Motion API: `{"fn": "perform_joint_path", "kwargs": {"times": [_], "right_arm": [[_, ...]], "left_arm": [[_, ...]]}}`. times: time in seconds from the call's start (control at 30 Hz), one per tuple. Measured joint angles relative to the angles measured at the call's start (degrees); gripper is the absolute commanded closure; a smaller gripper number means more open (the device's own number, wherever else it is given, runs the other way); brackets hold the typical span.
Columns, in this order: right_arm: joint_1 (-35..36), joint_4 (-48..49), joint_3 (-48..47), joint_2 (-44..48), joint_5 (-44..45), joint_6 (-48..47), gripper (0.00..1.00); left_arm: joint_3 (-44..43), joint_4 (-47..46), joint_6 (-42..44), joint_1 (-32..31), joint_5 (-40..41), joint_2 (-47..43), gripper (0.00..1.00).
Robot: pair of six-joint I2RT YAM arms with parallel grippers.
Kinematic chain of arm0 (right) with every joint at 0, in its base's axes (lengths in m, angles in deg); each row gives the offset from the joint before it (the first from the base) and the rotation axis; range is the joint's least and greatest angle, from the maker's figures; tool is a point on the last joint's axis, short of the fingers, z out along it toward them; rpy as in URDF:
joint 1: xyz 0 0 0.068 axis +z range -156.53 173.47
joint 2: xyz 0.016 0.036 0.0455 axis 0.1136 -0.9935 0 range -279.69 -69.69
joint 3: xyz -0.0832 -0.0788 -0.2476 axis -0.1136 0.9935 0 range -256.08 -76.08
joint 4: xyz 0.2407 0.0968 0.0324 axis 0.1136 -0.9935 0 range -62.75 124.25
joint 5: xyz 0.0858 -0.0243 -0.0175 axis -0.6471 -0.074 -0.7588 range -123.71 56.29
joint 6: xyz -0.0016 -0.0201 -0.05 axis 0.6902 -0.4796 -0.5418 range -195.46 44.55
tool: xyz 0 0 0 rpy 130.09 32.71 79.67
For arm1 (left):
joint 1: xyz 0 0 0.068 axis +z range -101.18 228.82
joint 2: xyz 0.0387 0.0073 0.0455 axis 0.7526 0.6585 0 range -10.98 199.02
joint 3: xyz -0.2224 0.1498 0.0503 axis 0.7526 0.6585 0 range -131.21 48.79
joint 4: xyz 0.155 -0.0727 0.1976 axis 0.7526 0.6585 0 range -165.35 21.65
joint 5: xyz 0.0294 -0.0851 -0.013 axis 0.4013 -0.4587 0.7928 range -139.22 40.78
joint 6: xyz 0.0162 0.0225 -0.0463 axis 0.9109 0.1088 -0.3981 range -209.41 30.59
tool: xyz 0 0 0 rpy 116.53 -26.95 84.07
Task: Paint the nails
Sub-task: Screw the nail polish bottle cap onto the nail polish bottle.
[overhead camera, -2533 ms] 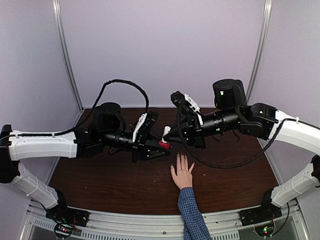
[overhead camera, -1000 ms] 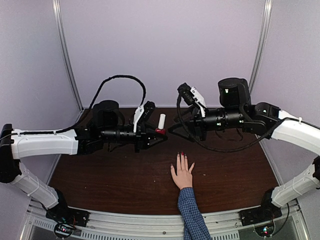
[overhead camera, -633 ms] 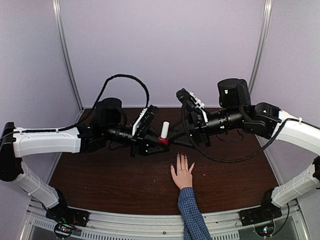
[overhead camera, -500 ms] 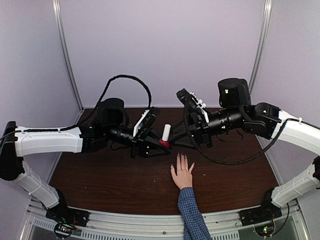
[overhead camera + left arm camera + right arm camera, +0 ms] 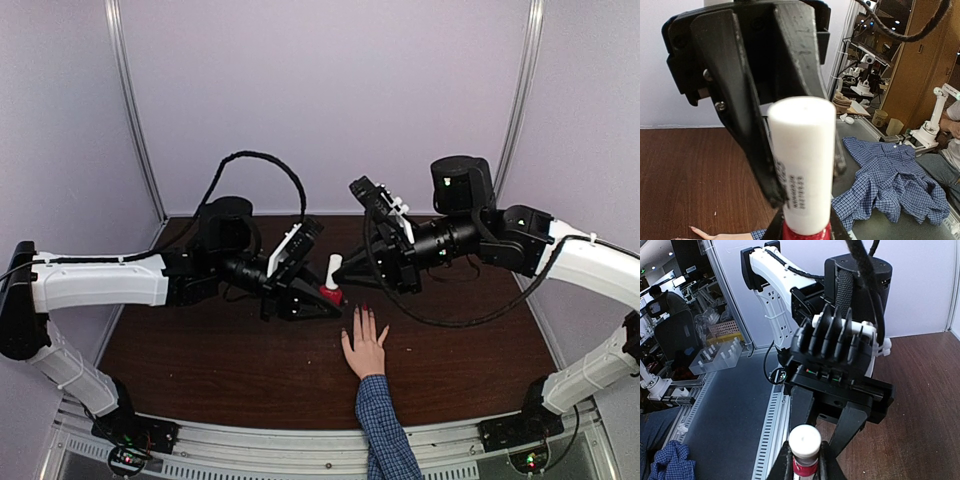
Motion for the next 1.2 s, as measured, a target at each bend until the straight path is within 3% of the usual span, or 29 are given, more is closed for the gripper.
{"fn": "perform_joint_path", "kwargs": {"times": [0.17,0.37,1.2], "right_arm": [[-0.3,0.0,0.0,0.0,0.6,-0.4,0.96],[-0.5,1.3,0.0,0.0,3.8,-0.4,0.98],[0.6,5.9,0.0,-5.3,31.5,8.6,0.98]], "left_arm": [[0.0,0.5,0.6,-0.1,2.5,-0.4,1.00],[0.5,3.1,1.7,-0.3,11.2,-3.0,1.00],[1.9,3.5,2.4,-2.1,50.9,-2.0,1.00]]}}
